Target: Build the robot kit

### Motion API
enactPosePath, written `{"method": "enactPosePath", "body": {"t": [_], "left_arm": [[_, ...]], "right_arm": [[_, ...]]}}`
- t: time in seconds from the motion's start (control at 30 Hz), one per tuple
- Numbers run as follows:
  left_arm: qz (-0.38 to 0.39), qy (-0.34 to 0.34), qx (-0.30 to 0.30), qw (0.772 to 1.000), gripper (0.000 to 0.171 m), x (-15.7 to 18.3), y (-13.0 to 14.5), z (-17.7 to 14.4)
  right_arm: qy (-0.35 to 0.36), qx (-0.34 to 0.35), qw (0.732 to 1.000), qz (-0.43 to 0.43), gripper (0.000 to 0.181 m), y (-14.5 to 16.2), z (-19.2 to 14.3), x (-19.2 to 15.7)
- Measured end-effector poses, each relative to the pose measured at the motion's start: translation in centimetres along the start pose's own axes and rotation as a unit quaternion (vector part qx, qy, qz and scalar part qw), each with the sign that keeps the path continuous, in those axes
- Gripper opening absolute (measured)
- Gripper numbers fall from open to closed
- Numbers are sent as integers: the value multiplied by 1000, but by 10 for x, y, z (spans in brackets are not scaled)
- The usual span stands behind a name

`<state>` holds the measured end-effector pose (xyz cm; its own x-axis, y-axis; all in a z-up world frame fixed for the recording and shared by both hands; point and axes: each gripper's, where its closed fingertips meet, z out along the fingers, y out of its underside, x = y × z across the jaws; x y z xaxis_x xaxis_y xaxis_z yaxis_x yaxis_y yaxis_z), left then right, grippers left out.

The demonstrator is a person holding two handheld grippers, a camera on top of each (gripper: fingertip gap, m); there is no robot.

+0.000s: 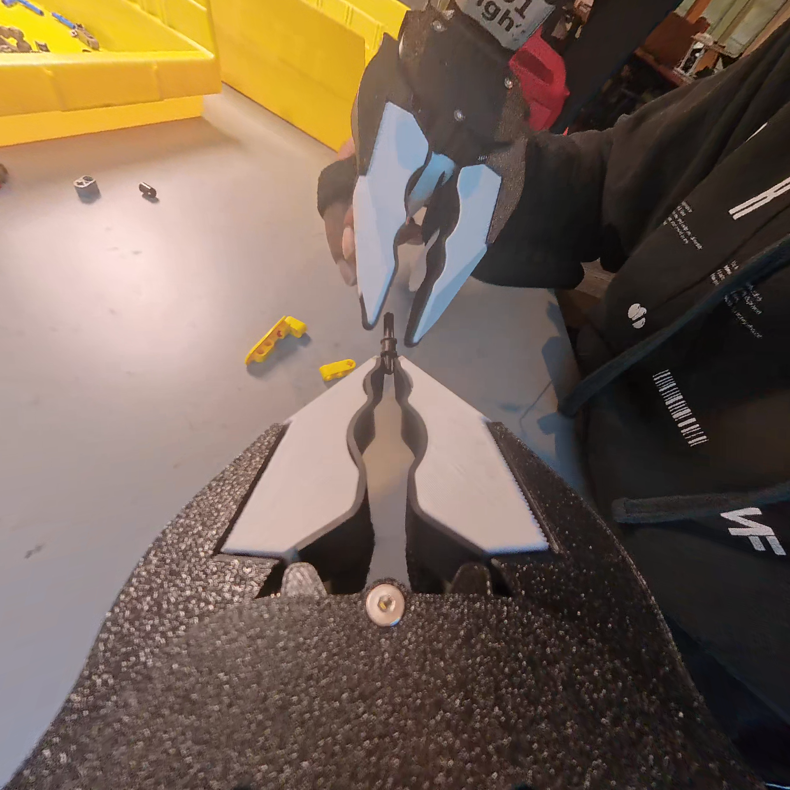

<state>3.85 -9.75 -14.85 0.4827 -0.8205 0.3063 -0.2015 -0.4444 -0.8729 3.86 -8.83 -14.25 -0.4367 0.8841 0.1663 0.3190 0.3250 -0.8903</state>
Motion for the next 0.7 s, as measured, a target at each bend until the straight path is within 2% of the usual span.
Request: {"method": "enactPosePath", "body": {"t": [0.17,0.3,0.37,0.43,0.5,0.63,0.7], "left_arm": [[15,0,1,1000,3,5,-1,0],[18,-5,6,1000,4,3,-4,-5],[32,-42,-8,999,15,-9,-2,-16],[62,-79,-36,994,18,-19,5,-32],[99,-86,-75,989,17,-17,16,-38],[174,-102,-176,963,22,-14,49,-26],[190,-111,-206,953,26,-19,61,-20]], "right_arm": [[-9,16,1000,12,5,-3,4,-3],[-15,29,999,26,3,-7,4,-2],[-16,28,999,44,3,-6,2,2],[5,13,999,51,4,4,-3,13],[21,0,998,60,4,14,-7,21],[26,-17,997,67,4,25,-9,24],[22,-26,997,65,4,29,-7,22]]}}
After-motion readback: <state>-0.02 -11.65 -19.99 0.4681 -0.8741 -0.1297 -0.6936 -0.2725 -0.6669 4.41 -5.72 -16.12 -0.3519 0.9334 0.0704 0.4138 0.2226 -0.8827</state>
